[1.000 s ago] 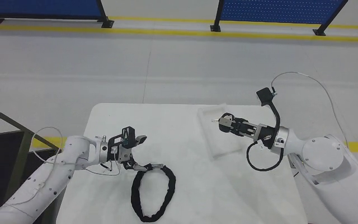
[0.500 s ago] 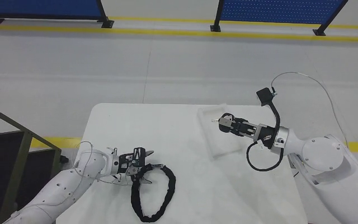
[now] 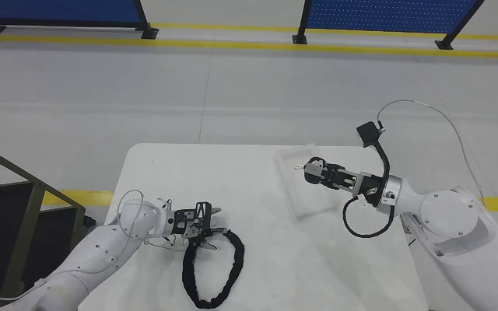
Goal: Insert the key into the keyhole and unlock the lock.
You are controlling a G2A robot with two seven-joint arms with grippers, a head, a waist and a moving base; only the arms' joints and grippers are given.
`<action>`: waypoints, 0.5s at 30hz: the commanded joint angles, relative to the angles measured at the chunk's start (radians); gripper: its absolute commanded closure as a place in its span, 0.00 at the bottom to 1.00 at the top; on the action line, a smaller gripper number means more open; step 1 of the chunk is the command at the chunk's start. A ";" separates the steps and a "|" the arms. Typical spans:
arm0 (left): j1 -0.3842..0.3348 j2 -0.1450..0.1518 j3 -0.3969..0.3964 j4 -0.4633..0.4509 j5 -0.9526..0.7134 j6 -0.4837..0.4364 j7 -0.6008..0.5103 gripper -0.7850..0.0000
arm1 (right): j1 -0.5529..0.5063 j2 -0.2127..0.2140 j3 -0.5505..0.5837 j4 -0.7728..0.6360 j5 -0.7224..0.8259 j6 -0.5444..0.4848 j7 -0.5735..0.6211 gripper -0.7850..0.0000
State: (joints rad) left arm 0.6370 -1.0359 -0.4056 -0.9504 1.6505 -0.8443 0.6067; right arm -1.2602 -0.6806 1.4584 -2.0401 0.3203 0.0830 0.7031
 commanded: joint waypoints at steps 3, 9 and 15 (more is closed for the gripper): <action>0.000 -0.013 0.005 0.026 0.013 0.006 0.017 0.65 | 0.000 0.000 0.000 0.000 0.000 0.000 0.000 1.00; -0.003 -0.021 0.007 0.057 0.050 0.014 0.033 1.00 | 0.000 0.000 0.000 0.000 0.000 0.000 0.000 1.00; 0.000 -0.013 -0.002 0.063 0.086 0.015 0.062 1.00 | 0.000 0.000 0.000 0.000 0.000 0.000 0.000 1.00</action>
State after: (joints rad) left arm 0.6363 -1.0510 -0.4050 -0.8850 1.7312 -0.8294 0.6639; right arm -1.2602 -0.6806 1.4584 -2.0401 0.3203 0.0830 0.7031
